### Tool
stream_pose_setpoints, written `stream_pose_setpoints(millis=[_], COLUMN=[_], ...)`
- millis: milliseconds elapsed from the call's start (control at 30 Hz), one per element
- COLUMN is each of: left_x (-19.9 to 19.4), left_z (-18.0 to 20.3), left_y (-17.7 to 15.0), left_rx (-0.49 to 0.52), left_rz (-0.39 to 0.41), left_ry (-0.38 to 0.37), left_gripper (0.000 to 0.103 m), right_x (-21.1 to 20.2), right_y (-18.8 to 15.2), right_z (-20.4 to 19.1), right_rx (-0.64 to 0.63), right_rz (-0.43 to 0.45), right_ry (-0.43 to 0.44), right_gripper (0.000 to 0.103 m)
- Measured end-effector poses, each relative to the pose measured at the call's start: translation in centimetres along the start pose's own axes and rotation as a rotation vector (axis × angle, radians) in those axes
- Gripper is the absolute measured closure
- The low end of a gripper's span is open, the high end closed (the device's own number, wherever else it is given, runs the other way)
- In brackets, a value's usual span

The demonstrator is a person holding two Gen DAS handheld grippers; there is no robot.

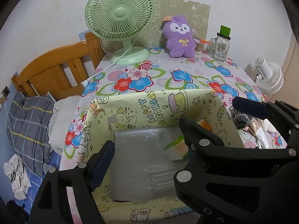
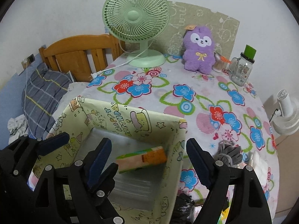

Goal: Organize soft objects
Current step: 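Withdraw both open tools from the box back over the table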

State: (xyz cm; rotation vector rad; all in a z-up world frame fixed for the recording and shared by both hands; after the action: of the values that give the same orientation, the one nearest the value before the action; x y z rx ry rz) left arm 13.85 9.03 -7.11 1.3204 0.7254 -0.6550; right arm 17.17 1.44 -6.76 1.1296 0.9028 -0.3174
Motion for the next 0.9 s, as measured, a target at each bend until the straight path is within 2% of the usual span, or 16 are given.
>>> stream_pose_setpoints(millis=[900], left_x=[-5.3], left_z=[4.8], left_y=[-1.6], left_rx=[0.056], left_rz=[0.100], left_ry=[-0.006], left_gripper=[0.012], right_x=[-6.9], right_y=[-2.7], right_z=[3.0], right_rx=[0.037], right_rz=[0.099], right_ry=[-0.074], right_gripper=[0.017])
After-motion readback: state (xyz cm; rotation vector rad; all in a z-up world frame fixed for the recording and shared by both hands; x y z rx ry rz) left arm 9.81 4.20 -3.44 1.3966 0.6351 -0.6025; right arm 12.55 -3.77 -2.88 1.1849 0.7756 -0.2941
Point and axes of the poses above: each gripper's, at about its wrist camera, not at the fingertips, and x roughly the way its jaws point, z to its right, y to its top, the point moved 3 cm from there along x, roughly the way its jaws point, and after that the axes turned 11 degrees about -x, right-handed, at the moved point
